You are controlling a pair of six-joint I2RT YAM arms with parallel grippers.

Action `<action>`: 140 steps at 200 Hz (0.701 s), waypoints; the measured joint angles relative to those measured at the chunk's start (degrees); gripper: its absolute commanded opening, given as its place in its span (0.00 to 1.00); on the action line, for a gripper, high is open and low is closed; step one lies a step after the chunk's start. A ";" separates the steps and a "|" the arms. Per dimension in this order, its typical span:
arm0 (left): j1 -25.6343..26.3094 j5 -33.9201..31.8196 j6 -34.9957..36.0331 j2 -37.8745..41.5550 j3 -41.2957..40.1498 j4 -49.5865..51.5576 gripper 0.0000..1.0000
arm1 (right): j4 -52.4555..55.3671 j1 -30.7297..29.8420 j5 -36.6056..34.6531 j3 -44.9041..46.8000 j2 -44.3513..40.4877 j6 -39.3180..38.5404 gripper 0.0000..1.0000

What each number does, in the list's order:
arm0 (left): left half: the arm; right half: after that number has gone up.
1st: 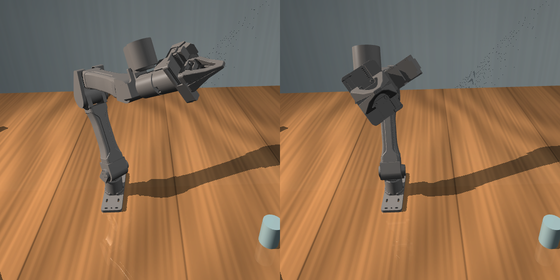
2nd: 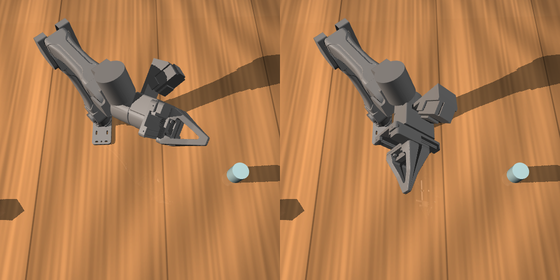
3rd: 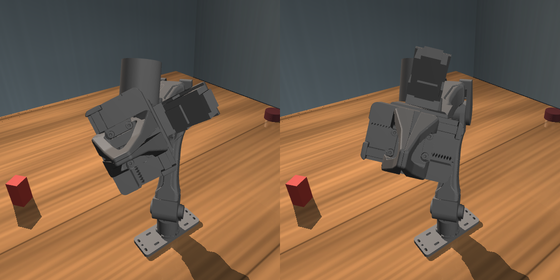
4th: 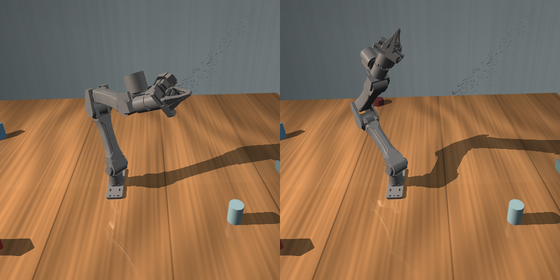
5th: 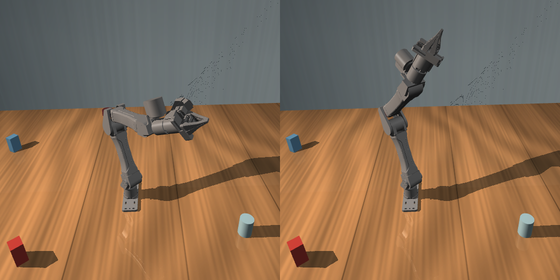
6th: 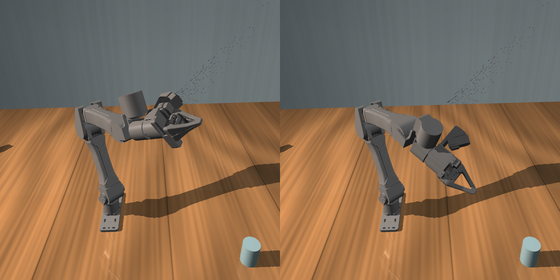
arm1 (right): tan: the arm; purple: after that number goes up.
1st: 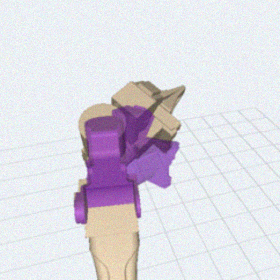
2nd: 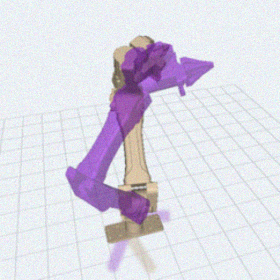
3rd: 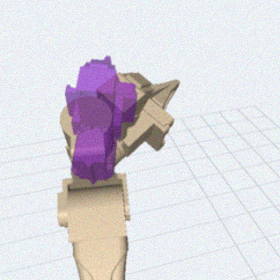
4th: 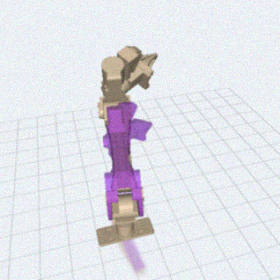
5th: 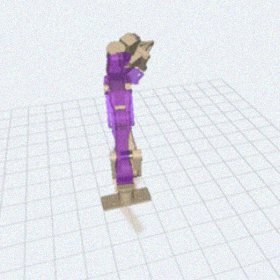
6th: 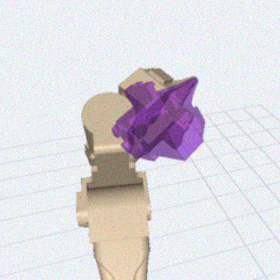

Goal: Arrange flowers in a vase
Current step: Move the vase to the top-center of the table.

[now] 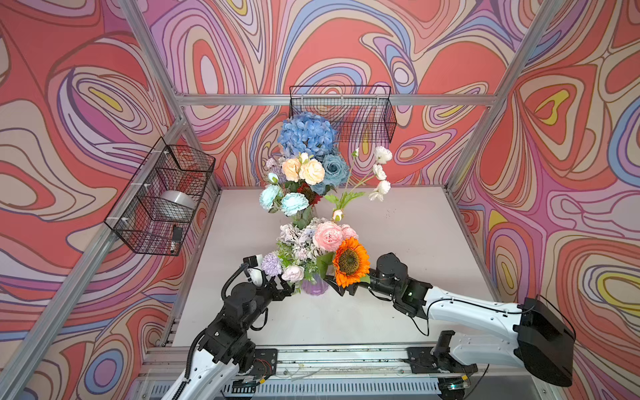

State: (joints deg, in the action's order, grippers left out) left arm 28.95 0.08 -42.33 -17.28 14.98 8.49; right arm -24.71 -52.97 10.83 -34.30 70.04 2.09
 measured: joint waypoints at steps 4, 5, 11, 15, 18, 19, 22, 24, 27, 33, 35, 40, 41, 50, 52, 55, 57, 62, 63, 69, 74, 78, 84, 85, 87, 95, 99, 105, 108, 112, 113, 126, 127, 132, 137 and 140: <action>0.00 -0.57 -0.26 0.00 -0.13 0.11 1.00 | 0.07 0.00 -0.04 0.31 0.02 0.17 0.98; 0.00 -0.66 -0.31 0.00 -0.15 0.11 1.00 | 0.07 0.00 -0.07 0.35 0.02 0.07 0.99; 0.00 -1.64 -0.72 0.00 -0.33 0.35 1.00 | 0.09 0.00 -0.11 0.85 0.02 0.35 0.98; 0.00 -2.05 -0.87 -0.02 -0.42 0.44 1.00 | 0.07 0.00 -0.11 1.16 0.02 0.31 0.98; 0.00 -2.51 -1.05 -0.02 -0.48 0.55 1.00 | 0.00 0.00 -0.15 1.40 0.02 0.42 0.98; 0.00 -2.67 -1.14 -0.02 -0.50 0.59 1.00 | -0.02 0.00 -0.17 1.46 0.02 0.46 0.98; 0.00 -2.99 -1.25 -0.07 -0.52 0.61 1.00 | -0.20 0.00 -0.15 1.75 0.02 0.46 0.99; 0.00 -3.26 -1.36 -0.07 -0.57 0.66 1.00 | -0.31 0.00 -0.15 1.88 0.02 0.50 0.98; 0.00 -3.50 -1.46 -0.13 -0.59 0.66 1.00 | -0.52 0.00 -0.17 2.16 0.07 0.55 0.98; 0.00 -4.22 -1.64 -0.31 -0.63 0.61 1.00 | -1.07 0.00 -0.17 2.64 0.17 0.61 0.98; 0.00 -4.35 -1.68 -0.42 -0.63 0.57 1.00 | -1.40 0.00 -0.17 2.84 0.31 0.72 0.98; 0.00 -4.85 -1.86 -0.72 -0.68 0.35 1.00 | -1.92 0.00 -0.17 3.13 0.57 0.85 0.99; 0.00 -4.98 -1.88 -0.92 -0.72 0.22 1.00 | -2.01 0.00 -0.17 3.15 0.63 0.87 0.98; 0.00 -5.77 -2.08 -2.10 -0.98 -0.98 1.00 | -3.61 0.00 -0.17 3.48 1.62 1.11 0.98; 0.00 -5.90 -2.10 -2.32 -1.03 -1.18 1.00 | -4.11 0.00 -0.20 3.50 1.90 1.22 0.98; 0.00 -6.08 -2.14 -2.95 -1.16 -1.75 1.00 | -4.72 0.00 -0.28 3.52 2.49 1.31 0.98; 0.00 -6.21 -2.25 -3.43 -1.27 -2.23 1.00 | -5.07 0.00 -0.28 3.52 2.73 1.42 0.98; 0.00 -6.38 -2.34 -4.57 -1.51 -3.23 1.00 | -6.34 0.00 -0.37 3.52 3.89 1.68 0.98; 0.00 -6.38 -2.36 -4.79 -1.55 -3.45 1.00 | -6.56 0.00 -0.37 3.52 4.07 1.70 0.98; 0.00 -6.56 -2.51 -6.54 -1.88 -5.09 1.00 | -7.85 0.00 -0.44 3.52 5.31 1.97 0.98; 0.00 -6.58 -2.56 -7.89 -2.10 -6.49 1.00 | -9.22 0.00 -0.52 3.52 6.62 2.21 0.98; 0.00 -6.60 -2.69 -9.11 -2.29 -7.56 1.00 | -10.29 0.00 -0.52 3.52 7.54 2.43 0.98; 0.00 -6.56 -2.80 -10.82 -2.54 -9.07 1.00 | -11.76 0.00 -0.57 3.54 8.87 2.67 0.98; 0.00 -6.56 -2.80 -11.04 -2.56 -9.33 1.00 | -11.96 0.00 -0.57 3.56 9.05 2.71 0.98; 0.00 -6.51 -2.86 -11.69 -2.64 -10.01 1.00 | -12.55 0.00 -0.61 3.58 9.57 2.73 0.98; 0.00 -6.32 -2.93 -13.94 -2.82 -12.24 1.00 | -15.15 0.00 -0.81 3.87 11.21 2.97 0.99; 0.00 -6.19 -2.93 -15.10 -2.89 -13.44 1.00 | -16.94 0.00 -0.87 4.15 12.15 3.10 0.98; 0.00 -5.95 -2.93 -16.92 -2.89 -15.30 1.00 | -19.45 0.00 -0.94 4.61 13.33 3.17 0.97; 0.00 -5.84 -2.93 -17.55 -2.89 -16.02 1.00 | -20.72 0.00 -0.98 4.81 14.01 3.17 0.97; 0.00 -5.62 -2.91 -18.56 -2.91 -17.16 1.00 | -22.49 0.00 -1.01 5.14 14.84 3.19 0.96; 0.00 -5.55 -2.91 -18.88 -2.91 -17.57 1.00 | -22.82 0.00 -1.03 5.18 15.02 3.19 0.96; 0.00 -4.81 -2.84 -21.38 -2.91 -20.85 1.00 | -28.11 0.00 -1.03 5.70 18.10 3.26 0.95; 0.00 -4.76 -2.84 -21.53 -2.91 -21.05 1.00 | -28.39 0.00 -1.05 5.70 18.29 3.28 0.95; 0.00 -4.48 -2.78 -22.34 -2.91 -22.14 1.00 | -30.12 0.00 -1.01 5.70 19.41 3.32 0.94; 0.00 -4.13 -2.73 -23.17 -2.91 -23.30 1.00 | -31.98 0.00 -0.98 5.68 20.65 3.34 0.94; 0.00 -3.98 -2.69 -23.56 -2.91 -23.82 1.00 | -32.81 0.00 -1.01 5.68 21.14 3.37 0.94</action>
State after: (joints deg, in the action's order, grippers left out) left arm 28.95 -3.90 -45.01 -40.84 12.08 -15.33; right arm -57.52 -52.97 9.82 -28.62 91.18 5.45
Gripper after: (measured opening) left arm 0.998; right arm 0.946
